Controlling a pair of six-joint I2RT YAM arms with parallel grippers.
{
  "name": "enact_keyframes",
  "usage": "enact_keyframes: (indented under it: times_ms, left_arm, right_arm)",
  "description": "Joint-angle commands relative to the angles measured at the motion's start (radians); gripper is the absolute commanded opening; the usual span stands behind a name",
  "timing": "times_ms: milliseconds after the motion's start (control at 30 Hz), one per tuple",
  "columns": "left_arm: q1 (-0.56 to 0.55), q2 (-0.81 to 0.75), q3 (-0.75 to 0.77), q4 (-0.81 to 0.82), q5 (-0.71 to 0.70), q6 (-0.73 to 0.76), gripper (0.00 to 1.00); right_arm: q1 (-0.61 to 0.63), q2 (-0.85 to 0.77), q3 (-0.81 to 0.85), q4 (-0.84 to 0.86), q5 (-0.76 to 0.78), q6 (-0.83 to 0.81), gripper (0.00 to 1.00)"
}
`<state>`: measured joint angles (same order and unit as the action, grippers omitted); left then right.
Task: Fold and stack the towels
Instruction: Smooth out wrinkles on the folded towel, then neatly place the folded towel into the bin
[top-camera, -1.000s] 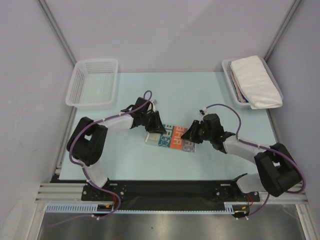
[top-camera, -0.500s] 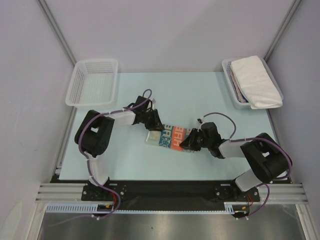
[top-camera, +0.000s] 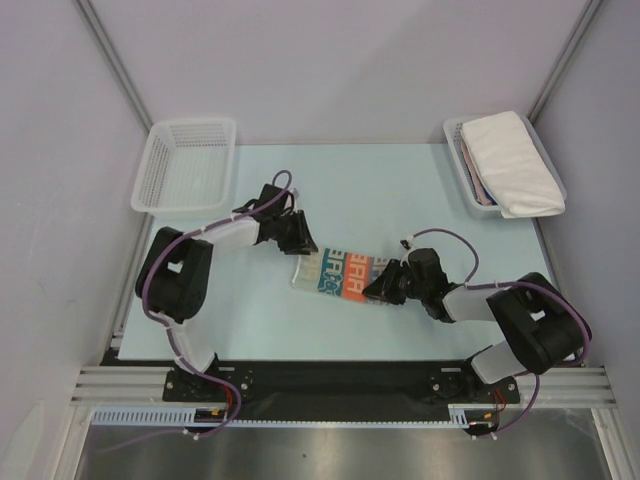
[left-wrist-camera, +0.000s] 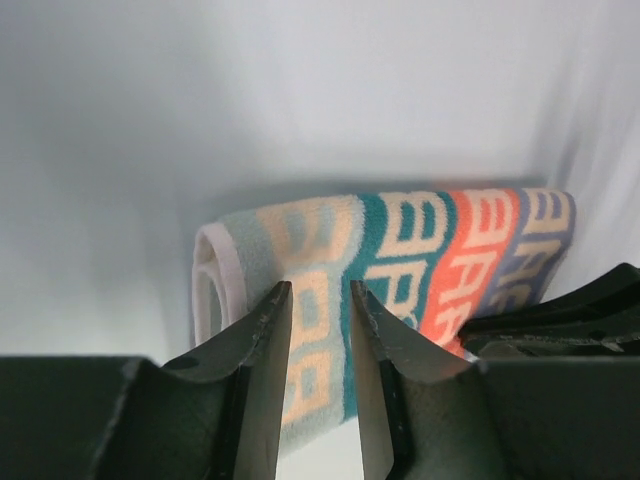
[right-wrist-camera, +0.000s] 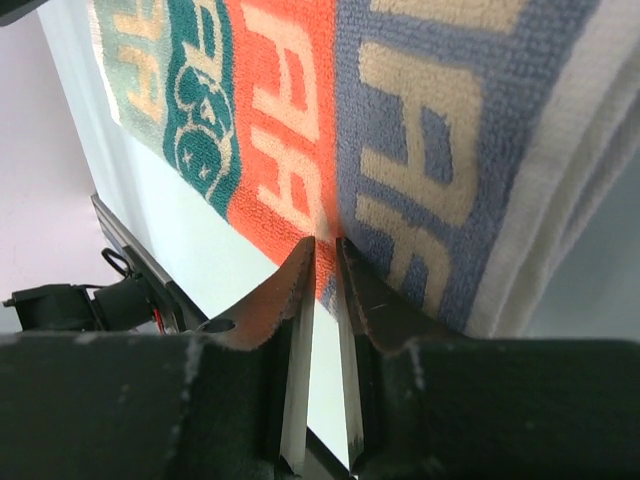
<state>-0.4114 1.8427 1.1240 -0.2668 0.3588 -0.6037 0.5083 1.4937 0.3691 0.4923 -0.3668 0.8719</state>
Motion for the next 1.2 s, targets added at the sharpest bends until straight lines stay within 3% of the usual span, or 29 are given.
enact_keyframes:
  times_ms: [0,200,467,600,833,967,1167]
  left_arm:
    - [0.011,-0.137,-0.018,-0.058,-0.026,0.041,0.35]
    - [0.005,-0.257,-0.170,-0.048,-0.007,0.042,0.34]
    - [0.003,-0.206,-0.296,0.026,-0.060,0.030,0.32]
    - [0.003,-0.215,-0.311,0.043,-0.060,0.018,0.32]
    - [0.003,-0.246,-0.288,0.020,-0.060,0.018,0.32]
    - [0.003,-0.234,-0.288,0.020,-0.055,0.018,0.32]
    - [0.003,-0.215,-0.297,0.041,-0.031,0.010,0.31]
  right_arm:
    - [-0.004,-0.056,0.025,-0.118,0.012,-0.010,0.19]
    - [-0.007,-0.188,0.103,-0.271,0.072,-0.024,0.20]
    - [-0.028,-0.240,0.203,-0.541,0.236,-0.114,0.22]
    - [-0.048,-0.237,0.202,-0.618,0.313,-0.145,0.28]
    - [-0.079,-0.285,0.185,-0.641,0.335,-0.183,0.49]
    - [-0.079,-0.228,0.198,-0.630,0.319,-0.201,0.61]
    - [-0.056,-0.113,0.205,-0.577,0.307,-0.200,0.61]
